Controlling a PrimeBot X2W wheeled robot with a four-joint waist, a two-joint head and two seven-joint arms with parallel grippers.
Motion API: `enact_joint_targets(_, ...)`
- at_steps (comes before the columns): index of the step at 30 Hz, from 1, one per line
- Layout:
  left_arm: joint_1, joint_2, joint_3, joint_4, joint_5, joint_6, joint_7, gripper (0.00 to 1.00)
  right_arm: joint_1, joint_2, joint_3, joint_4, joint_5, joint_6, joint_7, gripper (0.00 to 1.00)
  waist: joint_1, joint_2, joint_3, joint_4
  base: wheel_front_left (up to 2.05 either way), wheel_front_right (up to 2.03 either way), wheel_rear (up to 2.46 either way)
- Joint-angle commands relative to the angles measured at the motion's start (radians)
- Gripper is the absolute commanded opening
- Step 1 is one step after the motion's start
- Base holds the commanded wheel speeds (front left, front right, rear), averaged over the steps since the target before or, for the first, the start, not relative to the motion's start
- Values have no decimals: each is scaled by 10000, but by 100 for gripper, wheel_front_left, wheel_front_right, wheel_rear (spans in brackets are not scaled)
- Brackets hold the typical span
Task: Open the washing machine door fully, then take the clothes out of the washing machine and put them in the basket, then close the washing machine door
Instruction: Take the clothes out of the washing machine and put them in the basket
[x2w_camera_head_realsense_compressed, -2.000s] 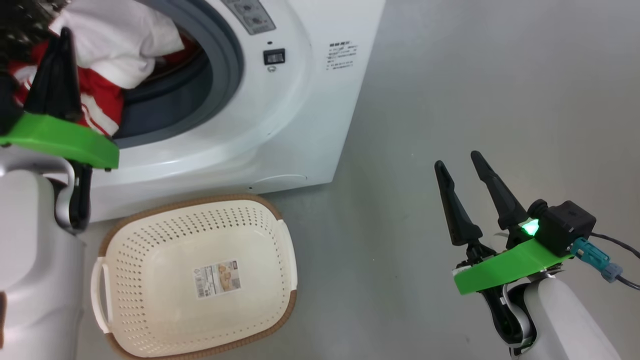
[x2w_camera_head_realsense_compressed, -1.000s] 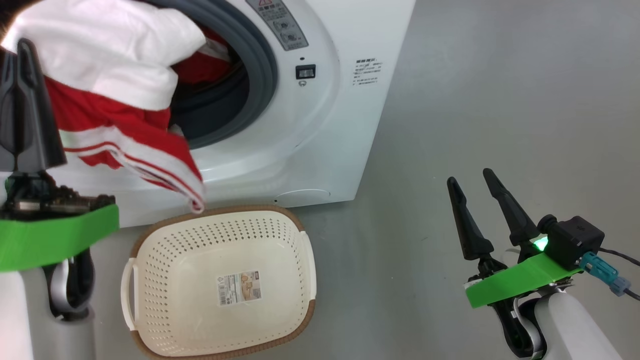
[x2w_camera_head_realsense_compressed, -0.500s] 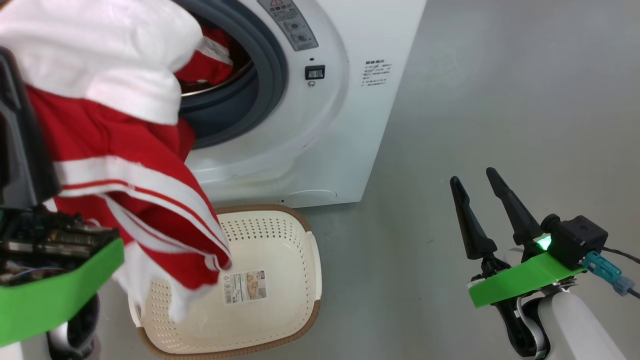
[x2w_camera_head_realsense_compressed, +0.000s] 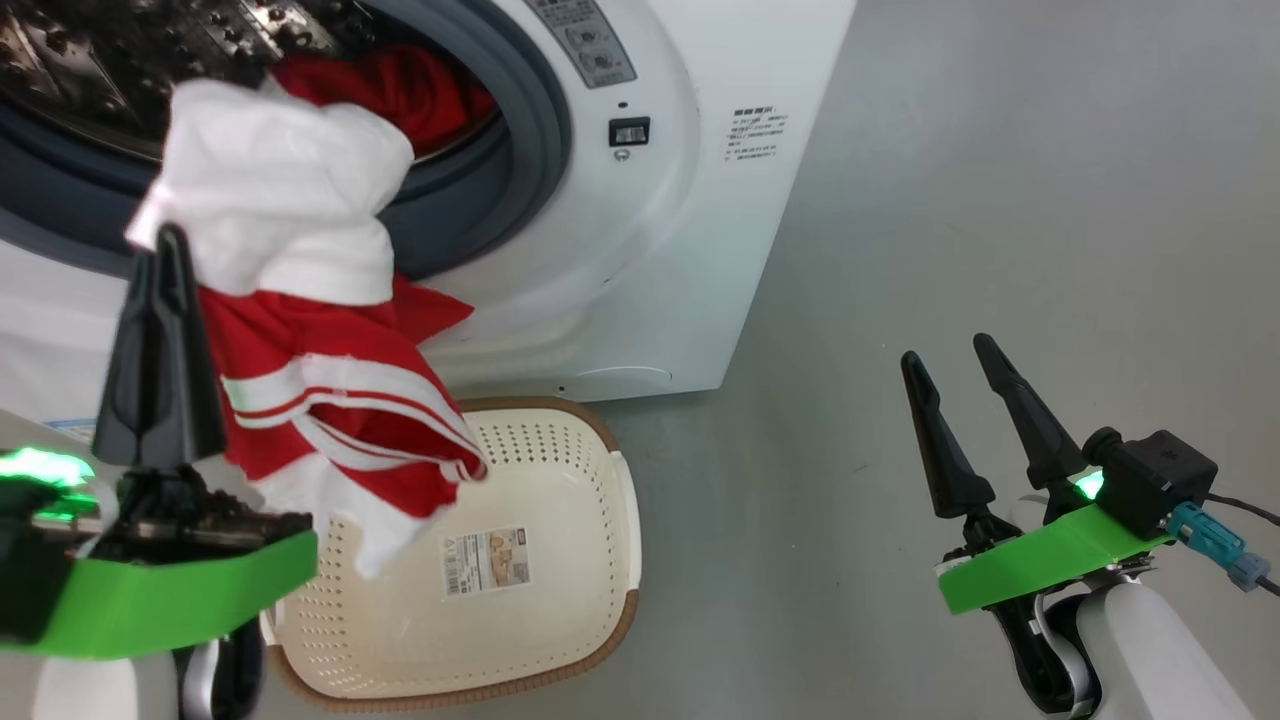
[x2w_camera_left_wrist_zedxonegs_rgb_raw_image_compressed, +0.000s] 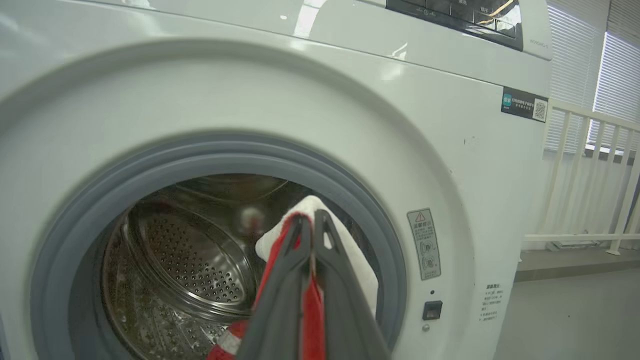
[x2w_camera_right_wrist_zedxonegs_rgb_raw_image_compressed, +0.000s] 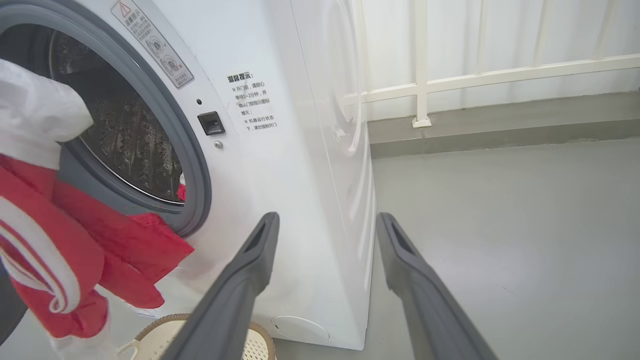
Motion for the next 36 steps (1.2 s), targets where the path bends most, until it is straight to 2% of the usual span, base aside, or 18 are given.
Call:
enact_joint_targets(1, 136, 127, 280, -108, -92, 57, -38, 0, -7, -67, 199, -262, -55, 63, -65, 100, 0, -1, 49, -8, 0, 0, 0)
enact_joint_targets(17, 184, 34, -46, 2901, -16, -30, -38, 0, -247, 2, 256, -306, -82, 63, -65, 100, 0, -1, 533, -134, 0, 0, 0)
enact_joint_targets(30, -563, 32, -245, 5817, 597, -79, -38, 0, -536, 113, 316, -408, -123, 63, -65, 100, 0, -1, 1261, -327, 0, 0, 0)
enact_joint_targets(36, -988, 213, -563, 7155, 716, -82, -38, 0, -727, 171, 317, -469, -147, 63, -65, 100, 0, -1, 1730, -461, 0, 0, 0)
